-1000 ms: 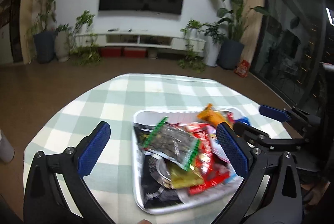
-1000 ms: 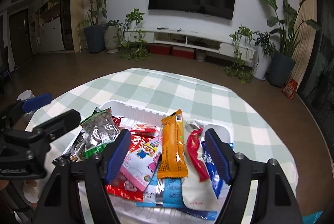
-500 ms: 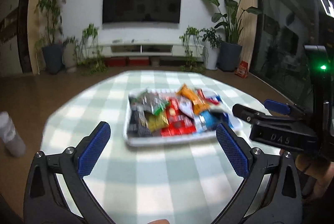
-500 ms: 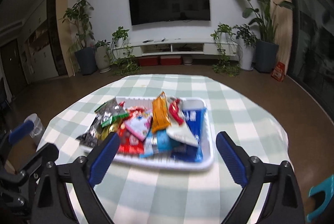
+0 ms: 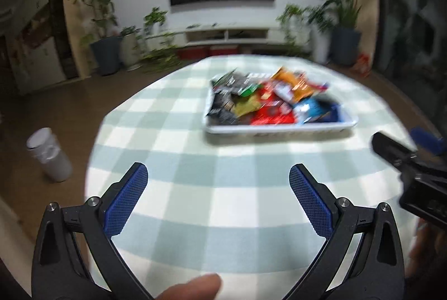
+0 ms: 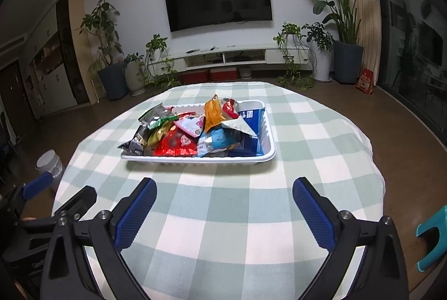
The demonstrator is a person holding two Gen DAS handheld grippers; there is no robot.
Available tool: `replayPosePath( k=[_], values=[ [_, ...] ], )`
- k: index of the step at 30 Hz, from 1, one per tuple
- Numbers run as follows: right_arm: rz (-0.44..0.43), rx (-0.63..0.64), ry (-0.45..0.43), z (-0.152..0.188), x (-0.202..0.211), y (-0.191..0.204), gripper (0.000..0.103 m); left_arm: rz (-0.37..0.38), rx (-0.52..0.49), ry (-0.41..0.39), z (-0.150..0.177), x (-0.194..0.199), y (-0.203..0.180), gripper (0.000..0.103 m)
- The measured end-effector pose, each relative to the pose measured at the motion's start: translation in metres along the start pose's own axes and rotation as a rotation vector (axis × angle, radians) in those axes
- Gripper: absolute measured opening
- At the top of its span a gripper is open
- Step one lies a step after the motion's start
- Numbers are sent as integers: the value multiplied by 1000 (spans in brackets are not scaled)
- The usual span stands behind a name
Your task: Organize snacks
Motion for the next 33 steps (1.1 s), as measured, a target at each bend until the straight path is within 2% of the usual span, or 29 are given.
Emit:
replayPosePath(
  k=[2, 15, 22, 33],
  values=[
    [8, 15, 3, 1, -2, 3, 100, -27, -22, 26, 2, -7, -2, 103],
    [48, 2, 23, 6, -11, -3, 100, 109, 20, 50, 2, -15, -8, 103],
    [73, 0, 26, 6, -11, -6, 100, 149, 41, 58, 3, -19, -6, 103],
    [106, -3, 45, 8, -16, -9, 100, 153, 45, 49, 2, -19, -6, 103]
  ],
)
Point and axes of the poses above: each gripper's, at about its wrist camera, not at the fingertips, and x roughly against the way its jaws point, y to its left, z to its underside, the point moved 4 cm from there along -x, roughly the way its jaws point, and after that the axes turned 7 degrees about -x, right-handed, at the moved point
